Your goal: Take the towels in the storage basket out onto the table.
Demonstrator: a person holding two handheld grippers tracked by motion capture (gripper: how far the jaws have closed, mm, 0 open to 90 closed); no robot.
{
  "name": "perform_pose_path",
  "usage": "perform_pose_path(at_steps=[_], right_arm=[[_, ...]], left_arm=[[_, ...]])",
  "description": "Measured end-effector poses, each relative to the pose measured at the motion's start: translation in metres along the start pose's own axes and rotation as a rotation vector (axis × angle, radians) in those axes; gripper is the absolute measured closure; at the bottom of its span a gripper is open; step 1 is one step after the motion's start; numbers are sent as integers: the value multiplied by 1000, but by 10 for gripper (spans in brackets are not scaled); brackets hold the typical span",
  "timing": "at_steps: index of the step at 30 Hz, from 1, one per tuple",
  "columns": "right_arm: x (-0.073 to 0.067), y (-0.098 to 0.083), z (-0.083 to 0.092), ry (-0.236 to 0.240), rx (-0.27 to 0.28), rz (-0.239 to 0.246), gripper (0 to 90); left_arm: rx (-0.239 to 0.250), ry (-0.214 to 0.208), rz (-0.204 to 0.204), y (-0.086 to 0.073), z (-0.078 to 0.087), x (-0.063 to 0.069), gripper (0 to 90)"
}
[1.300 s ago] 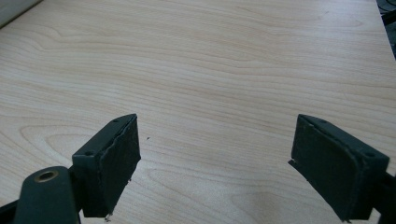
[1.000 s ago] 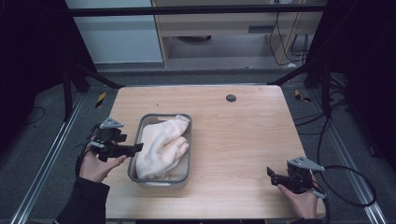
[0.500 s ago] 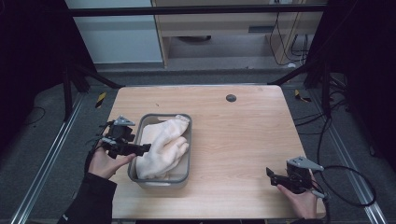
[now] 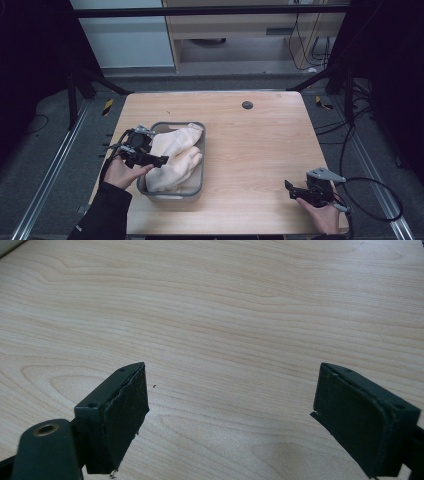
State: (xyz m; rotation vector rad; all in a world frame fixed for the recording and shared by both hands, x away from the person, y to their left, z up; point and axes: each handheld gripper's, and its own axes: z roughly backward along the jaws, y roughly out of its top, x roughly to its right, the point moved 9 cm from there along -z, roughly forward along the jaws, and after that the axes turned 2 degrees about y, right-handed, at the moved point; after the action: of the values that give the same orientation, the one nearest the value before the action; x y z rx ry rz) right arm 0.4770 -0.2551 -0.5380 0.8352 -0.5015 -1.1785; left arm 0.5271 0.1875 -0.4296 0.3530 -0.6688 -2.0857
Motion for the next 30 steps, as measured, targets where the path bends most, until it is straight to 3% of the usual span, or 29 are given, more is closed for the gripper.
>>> perform_pose_path(at_steps=[14,30], right_arm=[[1,0,0,1,-1,1,142],[0,-2,-2,2,-16,10,141]], left_arm=[[-63,-5,-22,-3,-24,7,252],[-133,-9,-15,-15,-51,7,284]])
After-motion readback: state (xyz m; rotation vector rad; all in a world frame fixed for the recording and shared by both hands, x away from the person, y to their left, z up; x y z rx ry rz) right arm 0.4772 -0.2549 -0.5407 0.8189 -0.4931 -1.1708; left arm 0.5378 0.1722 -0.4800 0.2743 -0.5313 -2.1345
